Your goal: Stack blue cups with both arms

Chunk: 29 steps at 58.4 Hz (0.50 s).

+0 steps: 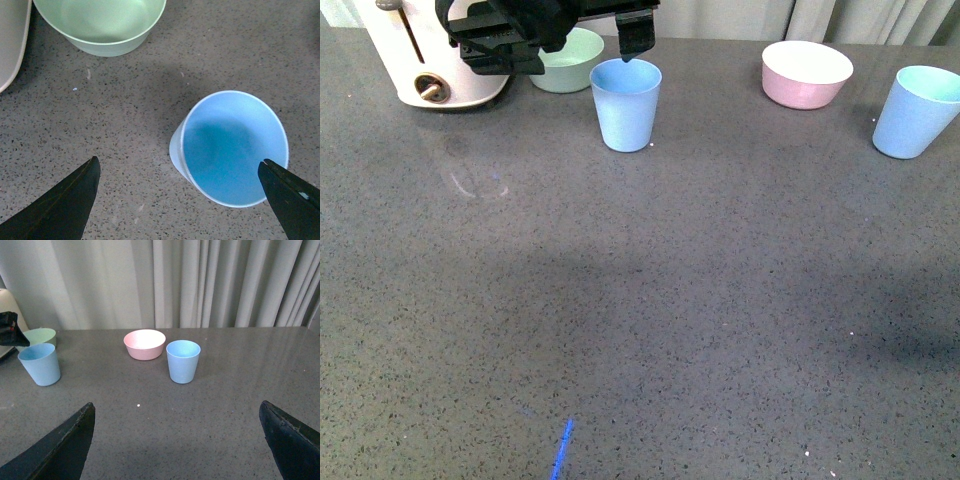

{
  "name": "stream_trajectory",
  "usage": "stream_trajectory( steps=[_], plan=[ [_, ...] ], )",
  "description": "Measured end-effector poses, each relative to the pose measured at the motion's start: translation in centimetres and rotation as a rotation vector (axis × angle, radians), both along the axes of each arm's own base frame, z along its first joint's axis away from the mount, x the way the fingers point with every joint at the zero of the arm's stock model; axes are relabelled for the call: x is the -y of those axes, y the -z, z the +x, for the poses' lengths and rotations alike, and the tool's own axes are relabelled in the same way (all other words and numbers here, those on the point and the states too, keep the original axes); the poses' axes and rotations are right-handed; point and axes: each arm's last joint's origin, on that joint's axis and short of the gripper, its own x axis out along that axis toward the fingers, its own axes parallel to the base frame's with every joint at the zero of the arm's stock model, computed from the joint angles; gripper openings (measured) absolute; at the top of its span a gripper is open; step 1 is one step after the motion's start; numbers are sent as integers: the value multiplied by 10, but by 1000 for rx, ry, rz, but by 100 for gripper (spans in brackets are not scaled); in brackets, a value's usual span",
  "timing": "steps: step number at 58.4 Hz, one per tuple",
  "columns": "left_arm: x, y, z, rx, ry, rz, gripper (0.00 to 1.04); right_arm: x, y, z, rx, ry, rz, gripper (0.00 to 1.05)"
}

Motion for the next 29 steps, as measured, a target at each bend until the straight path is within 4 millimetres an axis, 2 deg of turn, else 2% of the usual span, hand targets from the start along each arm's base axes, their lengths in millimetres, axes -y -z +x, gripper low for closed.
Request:
stream_trajectory(
  steps=[7, 24, 27, 29],
  plan=[
    [2, 4, 10, -19, -18, 18, 96, 0, 0, 0, 0, 0, 0, 96],
    [5, 21, 19, -60, -37, 38, 96, 0, 0, 0, 0, 0, 0, 96],
    [6, 23, 20, -65, -40, 43, 92, 0, 0, 0, 0, 0, 0, 96],
    [6, 26, 21, -73, -46, 46, 85, 0, 0, 0, 0, 0, 0, 96]
  ],
)
